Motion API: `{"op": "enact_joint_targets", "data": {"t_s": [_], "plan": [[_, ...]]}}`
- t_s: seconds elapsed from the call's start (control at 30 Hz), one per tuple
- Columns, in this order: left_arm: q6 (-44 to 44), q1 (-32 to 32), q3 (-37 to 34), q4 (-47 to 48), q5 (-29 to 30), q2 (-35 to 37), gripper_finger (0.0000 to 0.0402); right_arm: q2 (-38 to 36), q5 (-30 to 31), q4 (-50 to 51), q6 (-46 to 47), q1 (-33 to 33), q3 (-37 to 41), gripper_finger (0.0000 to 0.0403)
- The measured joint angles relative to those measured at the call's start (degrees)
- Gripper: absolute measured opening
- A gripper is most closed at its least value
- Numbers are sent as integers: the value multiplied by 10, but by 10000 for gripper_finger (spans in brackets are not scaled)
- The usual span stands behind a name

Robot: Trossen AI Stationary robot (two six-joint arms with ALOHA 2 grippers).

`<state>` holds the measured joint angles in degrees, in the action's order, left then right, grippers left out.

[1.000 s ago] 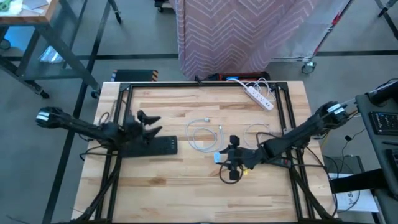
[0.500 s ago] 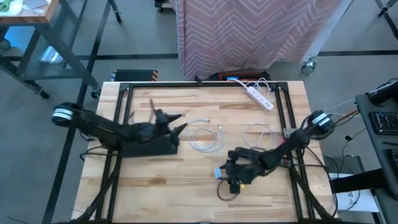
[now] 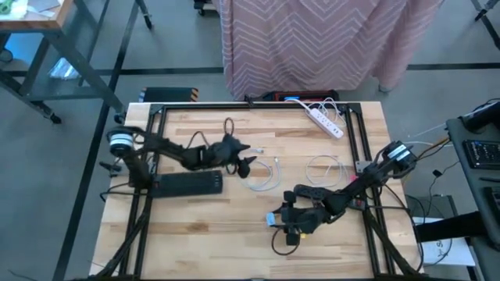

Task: Insert USB
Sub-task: Insert the left white charger cable into the white charger adapter

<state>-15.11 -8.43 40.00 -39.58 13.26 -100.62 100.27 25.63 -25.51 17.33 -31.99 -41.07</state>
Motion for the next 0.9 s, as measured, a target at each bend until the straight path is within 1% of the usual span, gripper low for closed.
{"op": "enact_joint_targets", "data": {"t_s": [0.07, 0.13, 0.2, 0.27, 0.4, 0.43, 0.53, 0.6, 0.8, 0.9], "plan": [[27, -28, 27, -1, -58, -23, 254, -5, 1, 5, 1, 0, 0, 171], [54, -53, 57, 32, -125, -44, 254, -6, 1, 2, 0, 1, -6, 171], [82, -74, 95, 91, -170, -66, 254, -7, -1, 3, 0, 1, -10, 171], [114, -92, 133, 169, -194, -83, 254, -7, -1, 5, -4, 2, -15, 171], [169, -114, 212, 325, -201, -111, 254, -7, -1, 12, -4, 1, -17, 171], [179, -116, 228, 346, -201, -119, 254, -7, -1, 13, -4, 1, -17, 171], [188, -120, 261, 374, -203, -139, 254, -7, -5, 18, -4, 1, -17, 171], [189, -120, 274, 375, -215, -153, 254, -7, -6, 25, 2, 0, -17, 171], [192, -116, 273, 374, -213, -156, 252, -7, -19, 43, 16, -1, -17, 171], [196, -116, 273, 397, -215, -154, 239, -7, -18, 52, 22, -2, -17, 171]]}}
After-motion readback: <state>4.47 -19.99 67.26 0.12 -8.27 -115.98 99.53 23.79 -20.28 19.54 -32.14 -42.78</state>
